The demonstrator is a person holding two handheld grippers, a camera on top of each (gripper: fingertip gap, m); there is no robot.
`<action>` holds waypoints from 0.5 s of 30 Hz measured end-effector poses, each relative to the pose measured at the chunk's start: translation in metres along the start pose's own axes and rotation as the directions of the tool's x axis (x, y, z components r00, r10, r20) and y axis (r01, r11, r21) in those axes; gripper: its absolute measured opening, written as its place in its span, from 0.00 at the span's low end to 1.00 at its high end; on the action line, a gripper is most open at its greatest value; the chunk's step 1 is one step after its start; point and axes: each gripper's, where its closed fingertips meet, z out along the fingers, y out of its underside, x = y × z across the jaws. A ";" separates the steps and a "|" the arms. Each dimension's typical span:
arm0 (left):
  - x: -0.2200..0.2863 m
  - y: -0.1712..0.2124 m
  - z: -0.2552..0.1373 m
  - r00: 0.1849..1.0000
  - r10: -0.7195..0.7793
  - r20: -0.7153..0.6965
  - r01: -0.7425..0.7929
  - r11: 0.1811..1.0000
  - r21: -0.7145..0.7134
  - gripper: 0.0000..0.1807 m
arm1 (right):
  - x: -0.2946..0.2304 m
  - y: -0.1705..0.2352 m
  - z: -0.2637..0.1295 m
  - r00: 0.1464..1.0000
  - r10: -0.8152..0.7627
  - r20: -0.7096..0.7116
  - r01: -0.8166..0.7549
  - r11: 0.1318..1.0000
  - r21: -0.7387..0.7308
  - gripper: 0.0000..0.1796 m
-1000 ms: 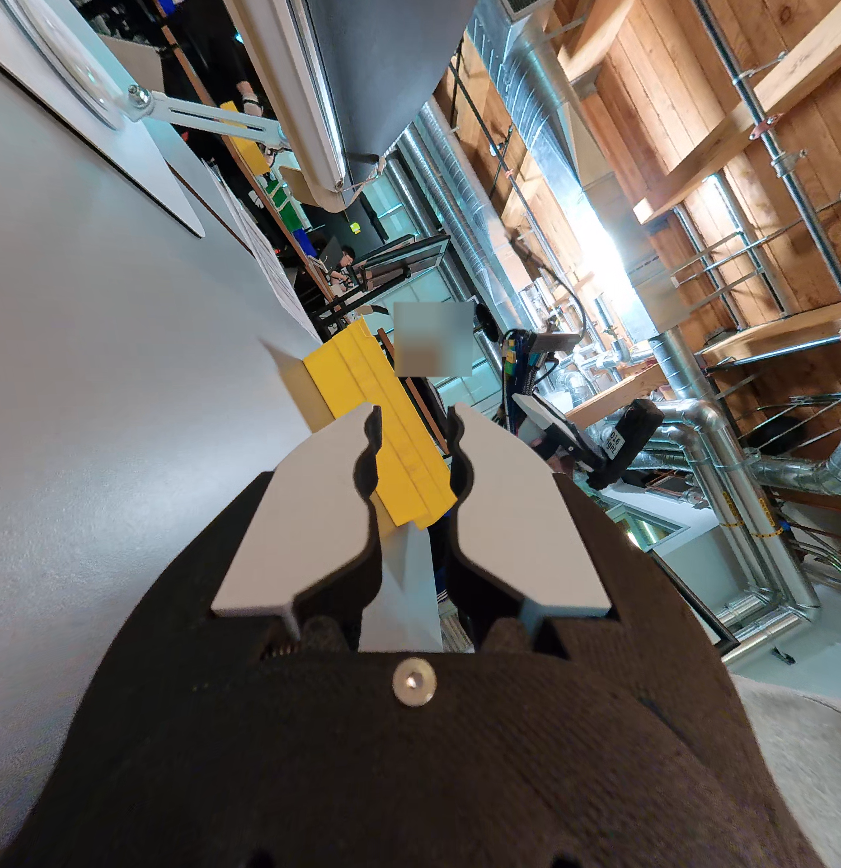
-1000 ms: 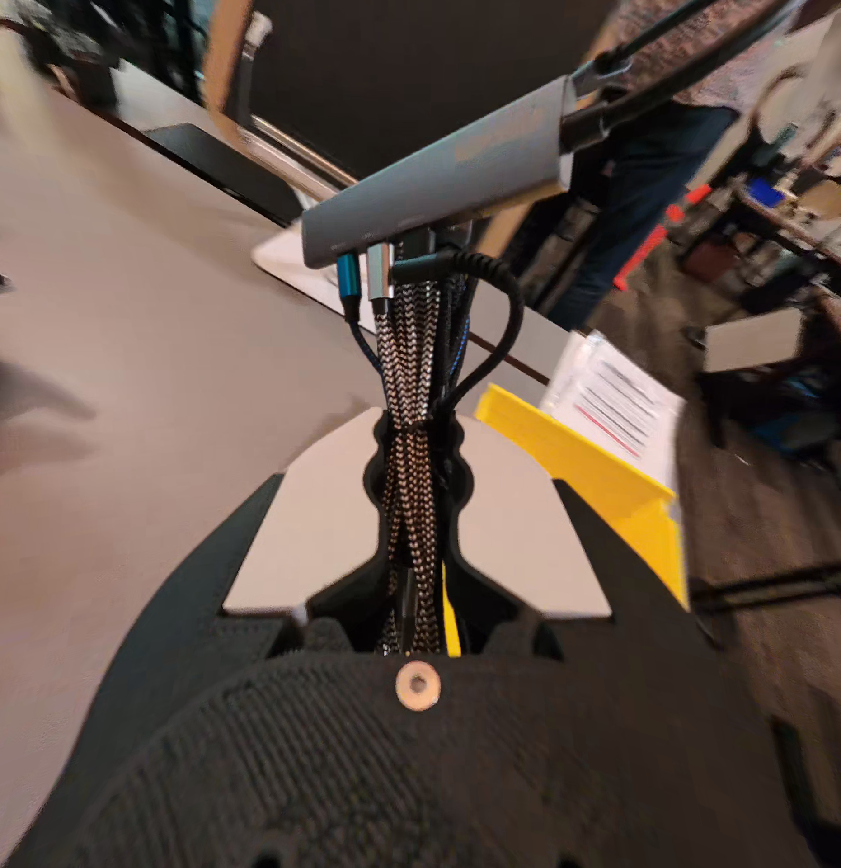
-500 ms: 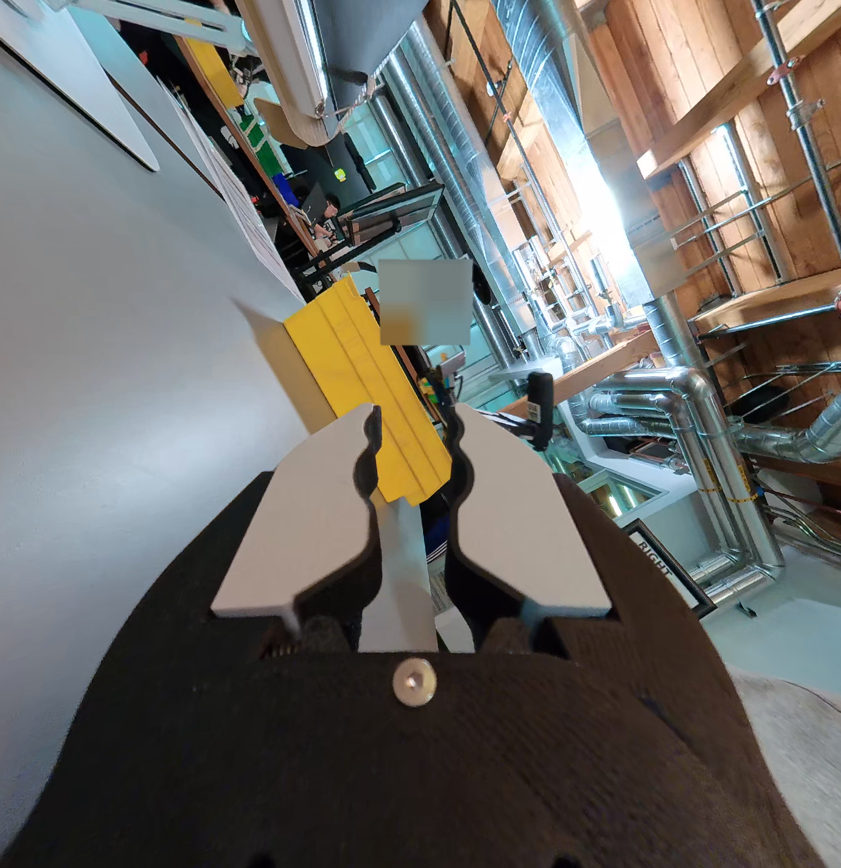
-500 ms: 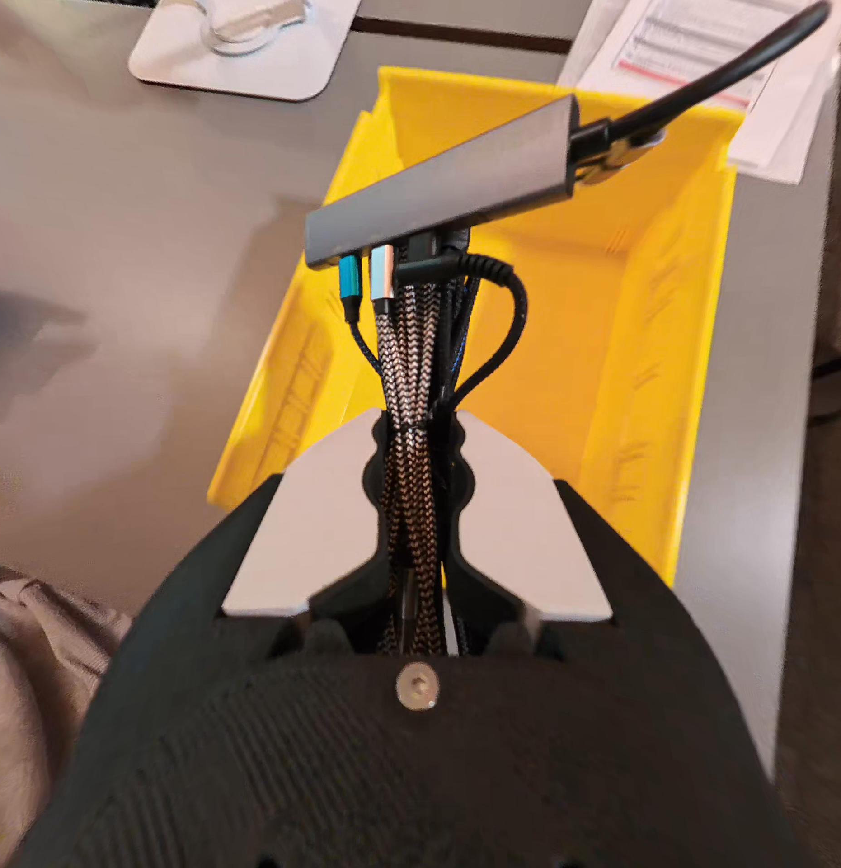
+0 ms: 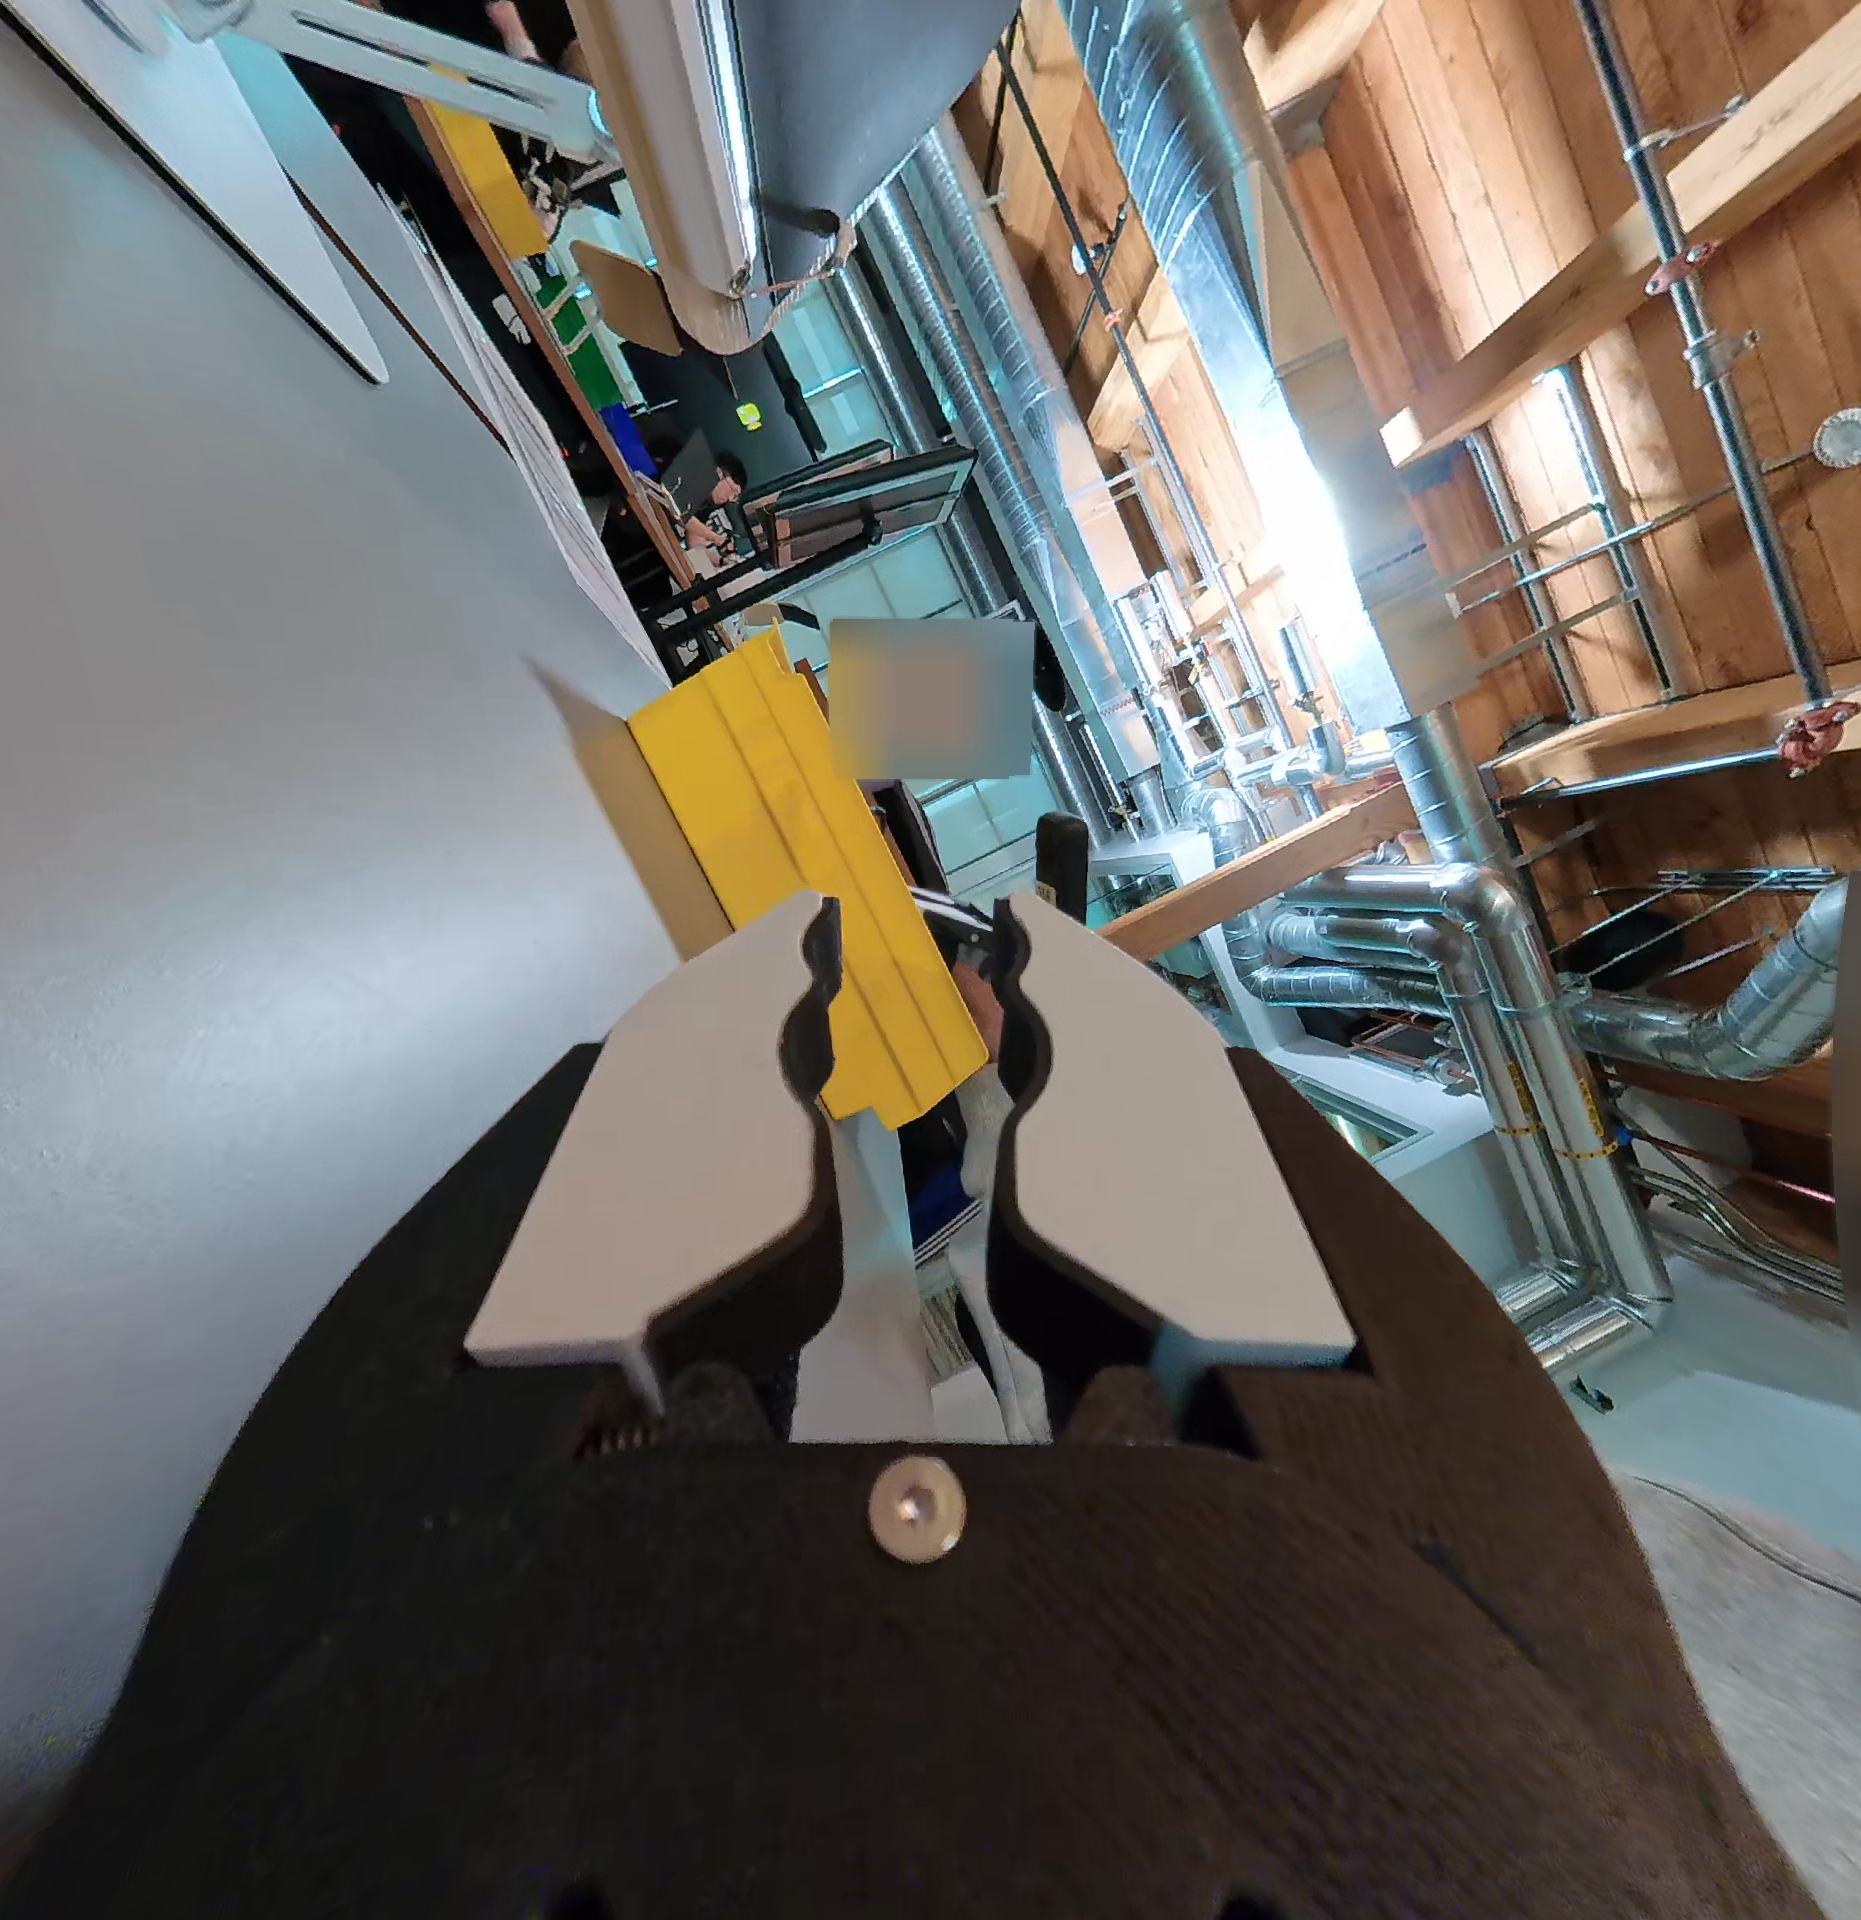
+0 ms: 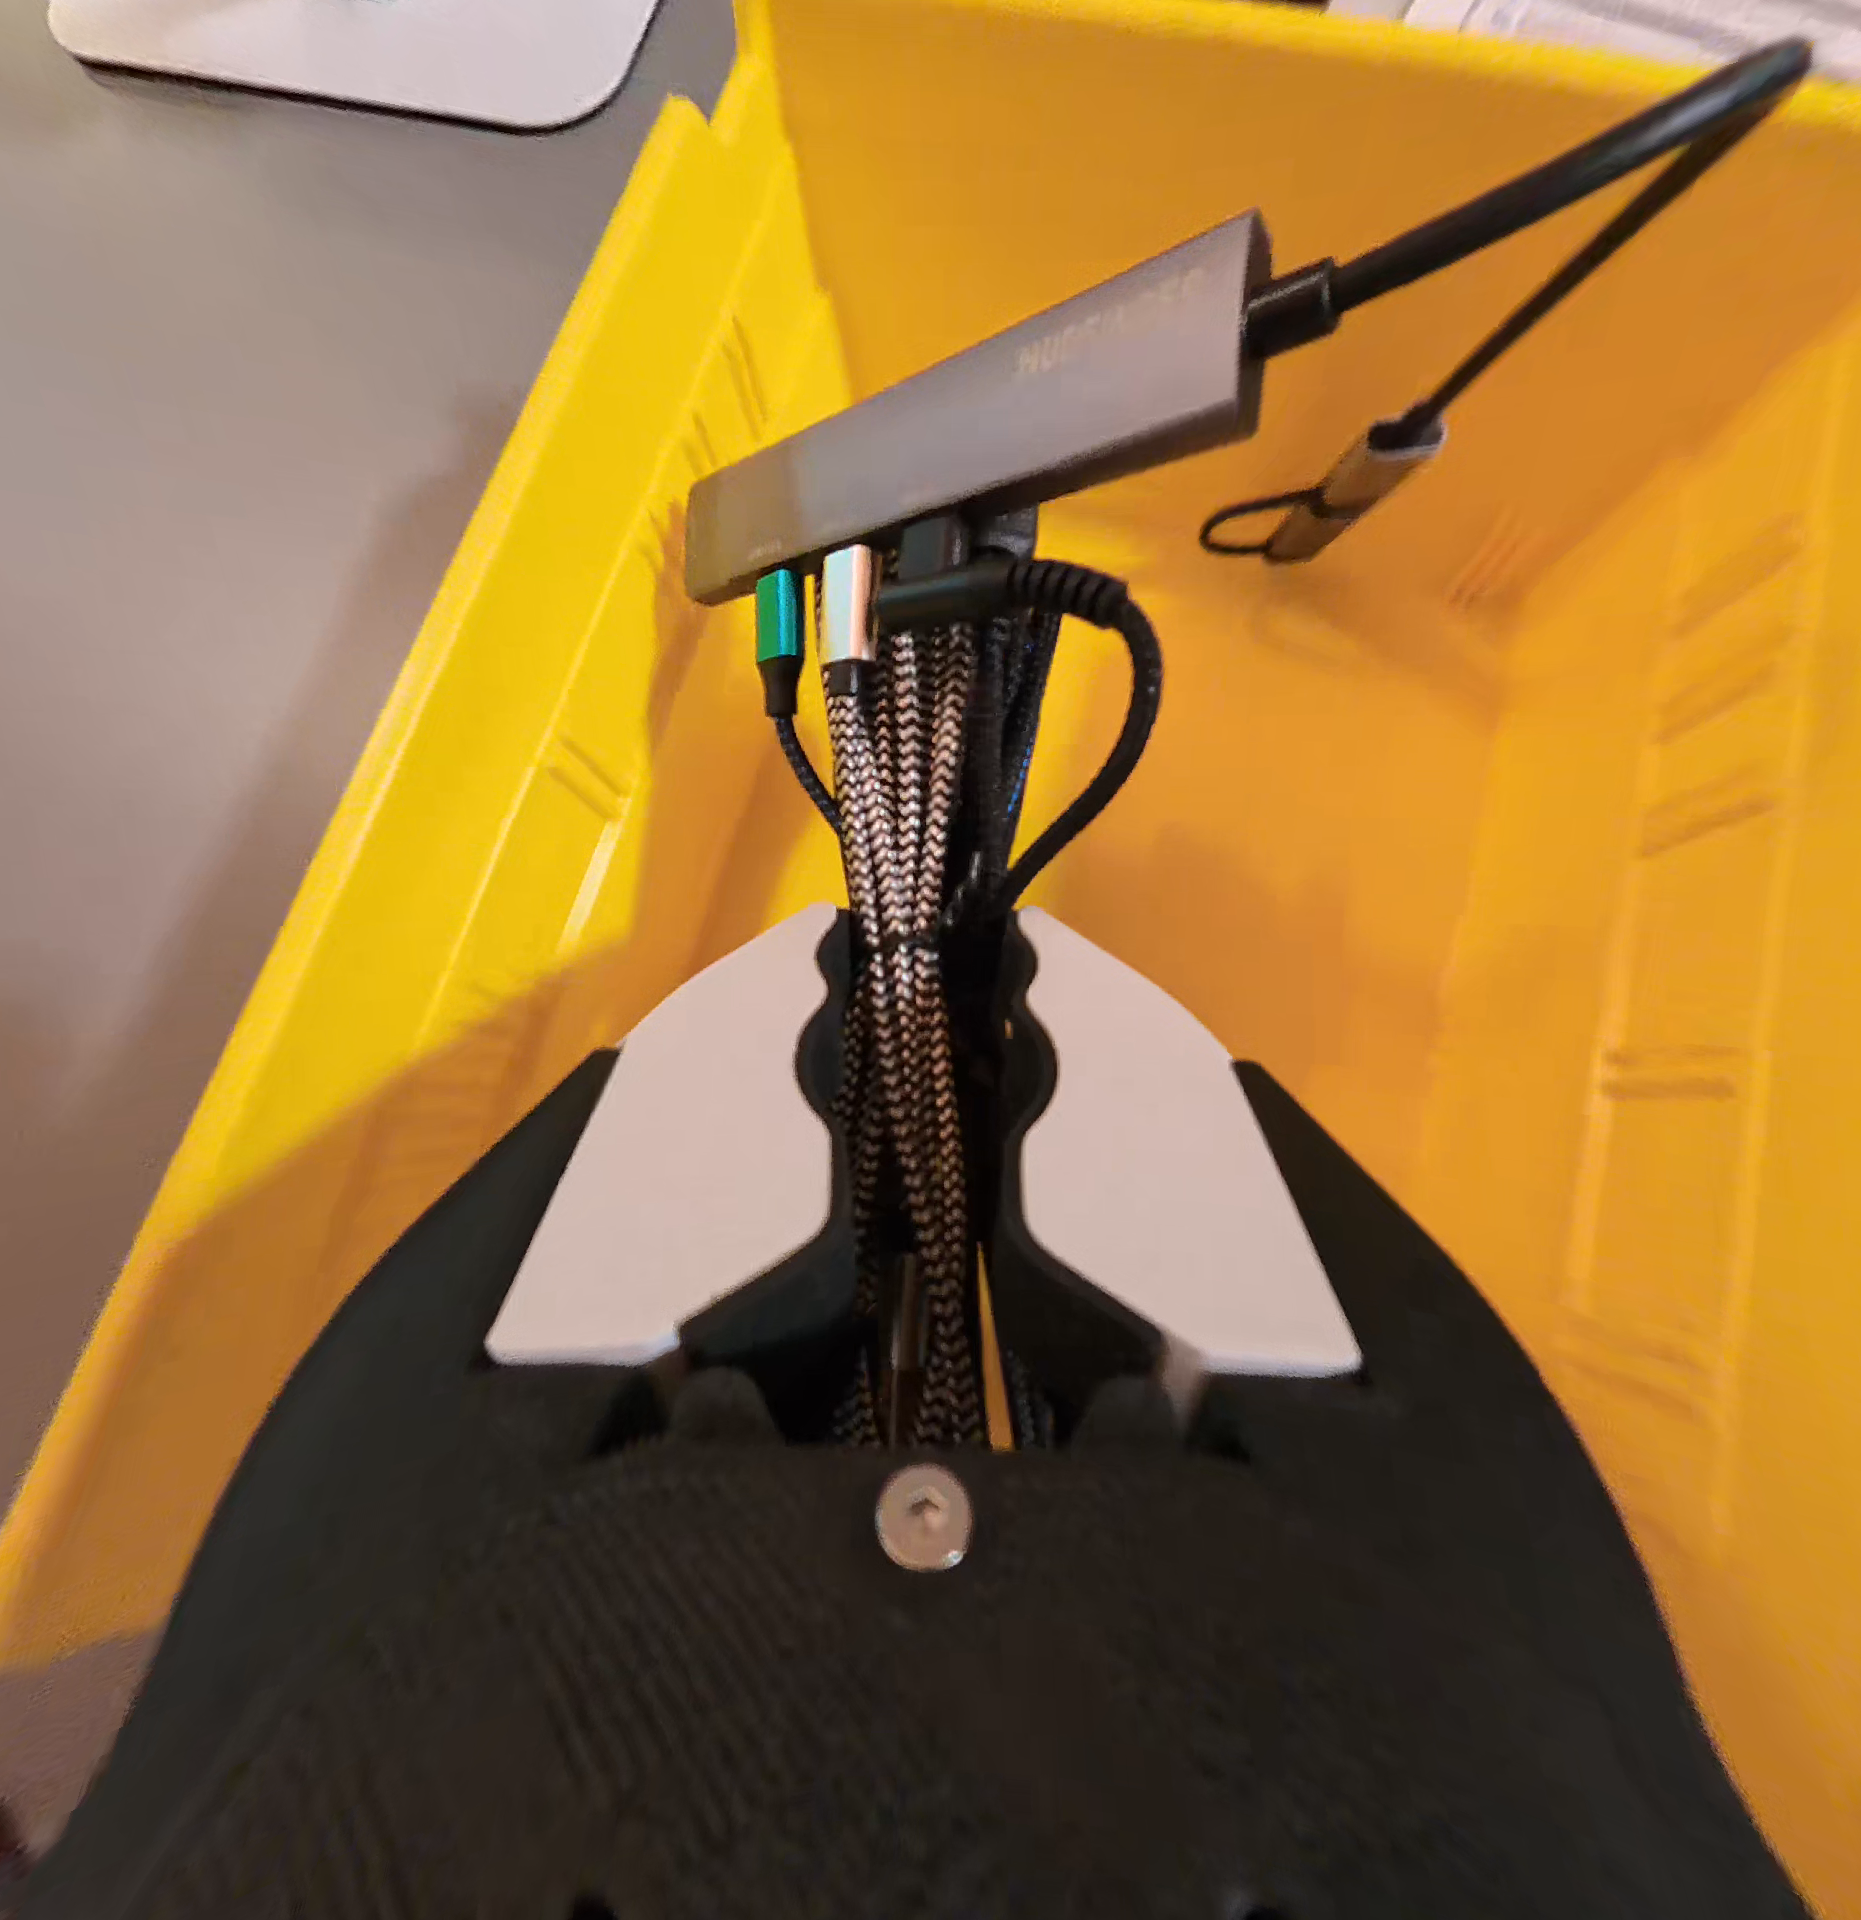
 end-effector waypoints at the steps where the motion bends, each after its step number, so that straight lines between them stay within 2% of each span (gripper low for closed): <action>1: 0.000 0.000 0.000 1.000 0.000 0.000 0.000 1.000 -0.002 0.16 | 0.000 -0.003 0.006 1.000 -0.023 -0.002 0.023 1.000 0.015 0.16; 2: 0.000 0.000 0.000 1.000 0.001 0.001 -0.001 1.000 -0.001 0.16 | 0.001 -0.004 0.013 0.999 -0.041 -0.009 0.042 0.999 0.020 0.16; 4: 0.000 -0.001 -0.001 1.000 0.001 0.003 -0.001 1.000 0.002 0.16 | 0.008 0.005 0.021 0.998 -0.049 -0.050 0.046 0.997 -0.061 0.20; 7: 0.000 -0.002 -0.002 1.000 0.004 0.005 -0.004 1.000 0.007 0.16 | 0.013 0.005 0.009 0.994 -0.064 -0.091 0.056 0.994 -0.091 0.26; 11: -0.001 -0.001 -0.001 1.000 0.000 0.006 0.000 1.000 0.002 0.16 | 0.016 -0.033 -0.038 0.997 0.057 -0.057 -0.046 0.985 0.164 0.27; 15: -0.001 0.003 0.002 1.000 0.001 0.007 -0.001 1.000 -0.018 0.16 | 0.030 -0.063 -0.100 0.981 0.189 0.033 -0.181 0.851 0.493 0.29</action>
